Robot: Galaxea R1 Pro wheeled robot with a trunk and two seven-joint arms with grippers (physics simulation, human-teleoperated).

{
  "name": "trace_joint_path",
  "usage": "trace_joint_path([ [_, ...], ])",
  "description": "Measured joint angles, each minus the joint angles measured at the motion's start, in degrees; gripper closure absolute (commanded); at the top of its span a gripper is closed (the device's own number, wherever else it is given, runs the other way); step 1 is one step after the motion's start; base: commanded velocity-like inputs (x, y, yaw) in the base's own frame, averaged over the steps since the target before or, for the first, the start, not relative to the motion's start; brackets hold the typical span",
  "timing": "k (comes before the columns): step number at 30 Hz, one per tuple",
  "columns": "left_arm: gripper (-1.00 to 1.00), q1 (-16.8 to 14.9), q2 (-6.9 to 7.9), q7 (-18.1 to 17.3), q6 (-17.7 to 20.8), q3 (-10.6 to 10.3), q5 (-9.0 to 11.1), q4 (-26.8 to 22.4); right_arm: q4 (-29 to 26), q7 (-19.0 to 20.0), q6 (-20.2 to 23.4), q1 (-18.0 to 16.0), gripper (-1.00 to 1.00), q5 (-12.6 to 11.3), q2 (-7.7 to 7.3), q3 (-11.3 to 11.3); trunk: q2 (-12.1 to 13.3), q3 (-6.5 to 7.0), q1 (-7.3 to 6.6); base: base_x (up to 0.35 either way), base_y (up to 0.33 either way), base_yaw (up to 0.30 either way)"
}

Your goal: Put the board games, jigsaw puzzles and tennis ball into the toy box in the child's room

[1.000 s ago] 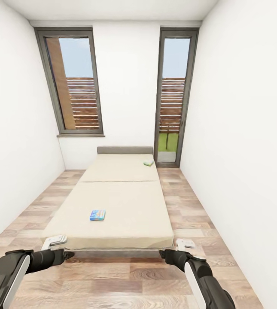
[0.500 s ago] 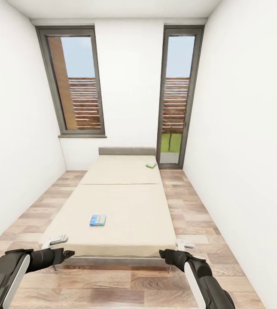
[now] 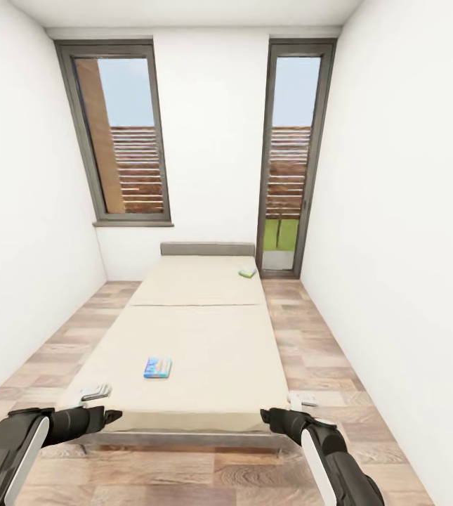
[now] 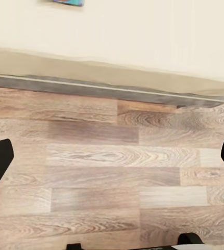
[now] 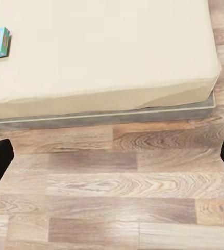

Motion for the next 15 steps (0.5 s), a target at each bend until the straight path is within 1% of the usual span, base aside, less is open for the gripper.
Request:
trace_joint_path([
  [4,-1.0,0.0,0.0,0.0,0.0,0.0,0.0,0.0,0.0,0.0,0.0,0.0,-1.0,0.0,0.0,0.0,0.0,0.0,0.01,0.229,0.0,0.094],
  [12,-1.0,0.0,0.01,0.0,0.0,0.0,0.0,0.0,0.0,-0.1,0.0,0.0,-1.0,0.0,0.0,0.0,0.0,0.0,0.02,0.118,0.0,0.205],
  [15,-1.0,0.0,0.0,0.0,0.0,0.0,0.0,0.0,0.0,-0.1,0.0,0.0,-1.0,0.0,0.0,-0.1,0.0,0.0,0.01,0.184,0.0,0.161],
])
